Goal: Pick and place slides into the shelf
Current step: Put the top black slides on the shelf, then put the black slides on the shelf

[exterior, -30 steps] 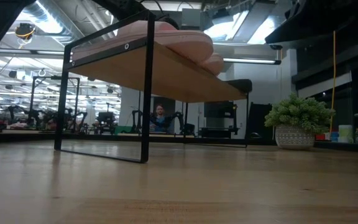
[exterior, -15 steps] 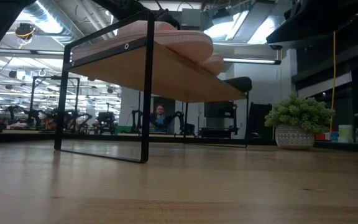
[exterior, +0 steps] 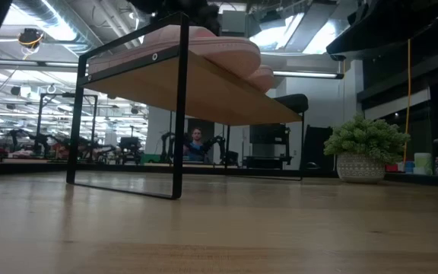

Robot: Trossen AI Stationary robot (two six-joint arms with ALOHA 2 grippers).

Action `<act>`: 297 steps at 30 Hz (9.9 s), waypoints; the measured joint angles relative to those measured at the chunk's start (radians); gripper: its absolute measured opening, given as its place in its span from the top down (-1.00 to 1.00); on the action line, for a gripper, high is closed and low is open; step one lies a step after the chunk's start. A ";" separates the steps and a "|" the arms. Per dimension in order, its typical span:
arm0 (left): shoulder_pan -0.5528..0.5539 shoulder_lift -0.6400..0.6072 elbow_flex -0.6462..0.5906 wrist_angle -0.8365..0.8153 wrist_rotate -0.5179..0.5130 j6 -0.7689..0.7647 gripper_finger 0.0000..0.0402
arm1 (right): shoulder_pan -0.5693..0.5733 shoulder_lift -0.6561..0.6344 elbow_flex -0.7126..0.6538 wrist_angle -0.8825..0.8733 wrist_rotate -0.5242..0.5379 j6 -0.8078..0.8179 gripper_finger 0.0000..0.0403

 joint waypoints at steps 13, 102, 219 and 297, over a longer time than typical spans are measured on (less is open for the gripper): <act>-0.072 0.004 0.000 -0.292 -0.184 0.221 0.42 | -0.001 0.000 0.000 0.002 0.001 -0.001 0.94; -0.150 -0.217 0.000 -0.662 -0.588 0.169 1.00 | -0.003 0.000 0.000 0.003 0.003 -0.007 0.95; -1.445 -0.525 -0.987 -0.314 -0.534 -1.333 0.24 | -0.003 0.000 0.000 0.068 -0.137 0.033 0.84; -1.445 -0.625 -0.986 -0.146 -0.515 -1.246 -0.17 | -0.003 0.000 0.000 0.077 -0.138 0.059 0.84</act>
